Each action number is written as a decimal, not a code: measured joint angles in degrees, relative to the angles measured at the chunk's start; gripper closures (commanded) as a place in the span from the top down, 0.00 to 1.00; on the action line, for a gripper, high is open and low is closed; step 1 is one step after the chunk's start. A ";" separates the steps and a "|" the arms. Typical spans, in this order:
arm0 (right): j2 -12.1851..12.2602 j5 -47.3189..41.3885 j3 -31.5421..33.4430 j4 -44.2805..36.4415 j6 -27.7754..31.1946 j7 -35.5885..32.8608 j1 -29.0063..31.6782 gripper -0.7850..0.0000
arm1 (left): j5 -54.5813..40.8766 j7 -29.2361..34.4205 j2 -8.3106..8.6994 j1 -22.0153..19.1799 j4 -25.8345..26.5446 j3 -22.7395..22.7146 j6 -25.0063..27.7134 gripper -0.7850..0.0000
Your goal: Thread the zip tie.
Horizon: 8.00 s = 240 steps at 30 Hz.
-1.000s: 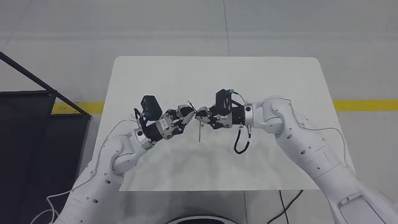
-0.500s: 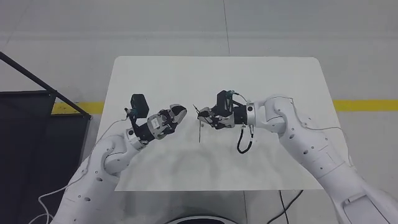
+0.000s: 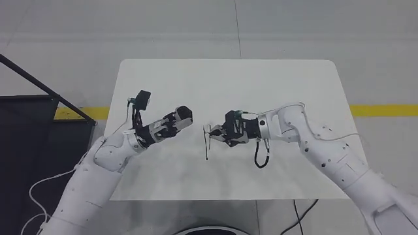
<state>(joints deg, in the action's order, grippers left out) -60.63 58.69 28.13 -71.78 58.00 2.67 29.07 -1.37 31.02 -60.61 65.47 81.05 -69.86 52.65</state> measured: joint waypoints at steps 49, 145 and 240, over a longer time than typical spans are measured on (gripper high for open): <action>-1.57 -2.23 -18.39 7.36 0.00 13.76 -10.55 0.00 | -26.57 25.19 -0.45 -6.39 -5.24 7.78 -5.57 0.43; 6.95 28.06 -18.39 -2.37 -6.42 50.08 -8.09 0.00 | -14.24 12.77 -0.90 -5.24 -7.54 4.62 -3.23 0.00; 0.12 25.63 -15.24 -35.38 -29.73 -78.47 -1.33 0.00 | -17.25 9.06 -0.46 -0.04 -5.14 -0.32 -5.16 1.00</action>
<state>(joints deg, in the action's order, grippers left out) -60.51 84.32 12.89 -107.16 28.27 -75.80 27.74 -18.62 40.08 -61.07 65.43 75.91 -70.18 47.49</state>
